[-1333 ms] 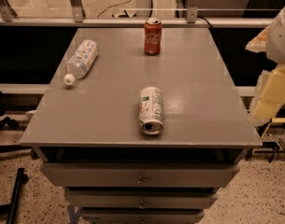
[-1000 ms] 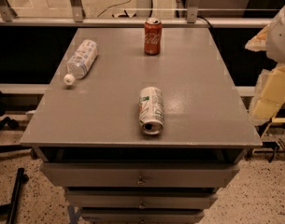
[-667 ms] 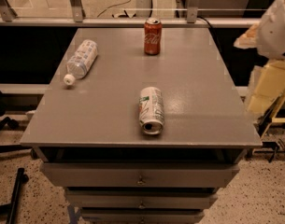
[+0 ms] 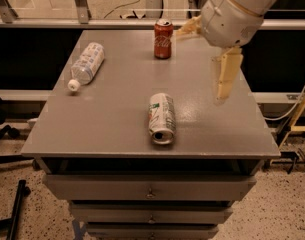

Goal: Place 7up can upright

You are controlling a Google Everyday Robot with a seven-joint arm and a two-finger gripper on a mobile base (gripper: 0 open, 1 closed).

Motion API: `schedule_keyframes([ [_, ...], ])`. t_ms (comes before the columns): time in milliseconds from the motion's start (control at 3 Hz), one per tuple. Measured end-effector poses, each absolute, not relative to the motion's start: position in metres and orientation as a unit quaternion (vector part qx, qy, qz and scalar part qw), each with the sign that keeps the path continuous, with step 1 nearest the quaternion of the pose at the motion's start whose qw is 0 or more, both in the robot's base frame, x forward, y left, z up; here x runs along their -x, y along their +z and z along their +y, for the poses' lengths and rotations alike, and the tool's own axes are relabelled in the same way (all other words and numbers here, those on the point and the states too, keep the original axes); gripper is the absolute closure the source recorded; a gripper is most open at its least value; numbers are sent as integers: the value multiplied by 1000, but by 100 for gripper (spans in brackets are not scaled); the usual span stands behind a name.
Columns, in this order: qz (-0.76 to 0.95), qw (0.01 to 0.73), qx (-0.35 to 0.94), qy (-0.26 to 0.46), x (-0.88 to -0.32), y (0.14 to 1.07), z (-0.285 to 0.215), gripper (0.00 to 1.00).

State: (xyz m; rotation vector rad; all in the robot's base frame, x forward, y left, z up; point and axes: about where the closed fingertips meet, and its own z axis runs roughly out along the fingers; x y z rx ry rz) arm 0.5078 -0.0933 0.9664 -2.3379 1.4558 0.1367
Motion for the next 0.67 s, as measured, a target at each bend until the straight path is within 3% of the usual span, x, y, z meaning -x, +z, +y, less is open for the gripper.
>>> schedule_keyframes([
  [333,410,181,893,21,-497,960,-58,0],
  [667,327,125,936,-9,-486,932,-40,0],
])
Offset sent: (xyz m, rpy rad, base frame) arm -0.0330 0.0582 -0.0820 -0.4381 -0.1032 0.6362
